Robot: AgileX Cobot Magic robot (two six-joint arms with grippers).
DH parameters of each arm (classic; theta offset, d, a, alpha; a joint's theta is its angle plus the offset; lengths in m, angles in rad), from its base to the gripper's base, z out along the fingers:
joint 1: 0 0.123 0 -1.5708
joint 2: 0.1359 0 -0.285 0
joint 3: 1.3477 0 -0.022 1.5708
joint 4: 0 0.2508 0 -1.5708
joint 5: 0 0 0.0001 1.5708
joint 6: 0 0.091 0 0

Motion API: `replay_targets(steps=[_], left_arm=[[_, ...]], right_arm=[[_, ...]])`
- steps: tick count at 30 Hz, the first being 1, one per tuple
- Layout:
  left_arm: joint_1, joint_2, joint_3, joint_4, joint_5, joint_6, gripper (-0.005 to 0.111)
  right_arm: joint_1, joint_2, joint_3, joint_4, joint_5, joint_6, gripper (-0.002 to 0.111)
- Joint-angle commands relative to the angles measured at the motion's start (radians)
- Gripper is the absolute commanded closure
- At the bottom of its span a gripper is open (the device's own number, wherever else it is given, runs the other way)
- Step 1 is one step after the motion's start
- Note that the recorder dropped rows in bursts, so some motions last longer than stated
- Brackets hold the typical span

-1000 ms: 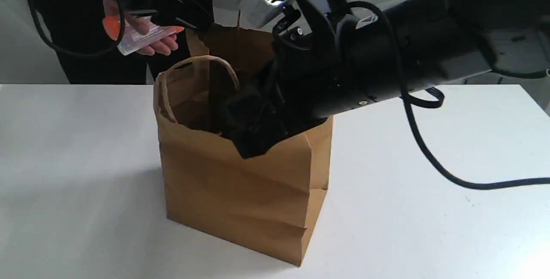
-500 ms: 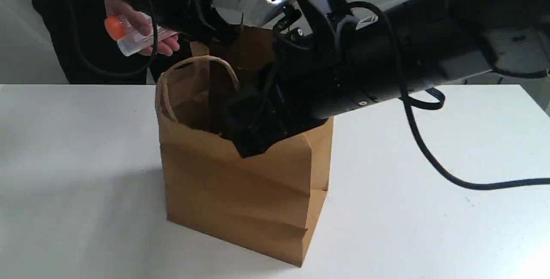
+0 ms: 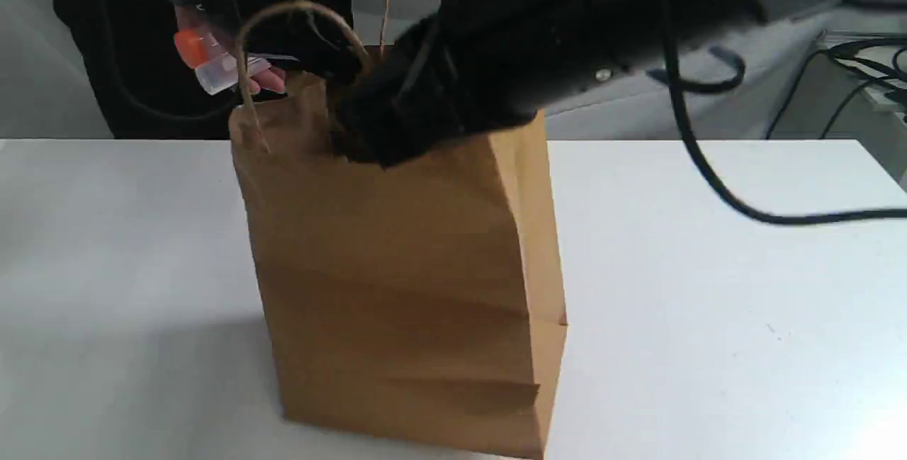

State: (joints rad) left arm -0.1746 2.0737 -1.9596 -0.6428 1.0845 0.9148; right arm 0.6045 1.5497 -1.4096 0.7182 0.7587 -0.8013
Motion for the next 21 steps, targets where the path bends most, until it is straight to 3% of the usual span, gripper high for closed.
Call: replay_targets(steps=[1, 6, 12, 21], left_arm=[[0.038, 0.000, -0.001, 0.022, 0.046, -0.107, 0.107], [0.095, 0.000, -0.001, 0.014, 0.092, -0.199, 0.107], [0.118, 0.047, -0.001, -0.011, 0.137, -0.234, 0.107], [0.112, 0.109, -0.001, -0.100, 0.137, -0.251, 0.107]], right_arm=[[0.000, -0.009, -0.102, -0.122, 0.022, 0.098, 0.108], [-0.004, -0.009, -0.200, -0.321, 0.047, 0.239, 0.108], [-0.058, -0.007, -0.299, -0.245, 0.088, 0.294, 0.108], [-0.061, -0.007, -0.360, -0.236, 0.127, 0.301, 0.108]])
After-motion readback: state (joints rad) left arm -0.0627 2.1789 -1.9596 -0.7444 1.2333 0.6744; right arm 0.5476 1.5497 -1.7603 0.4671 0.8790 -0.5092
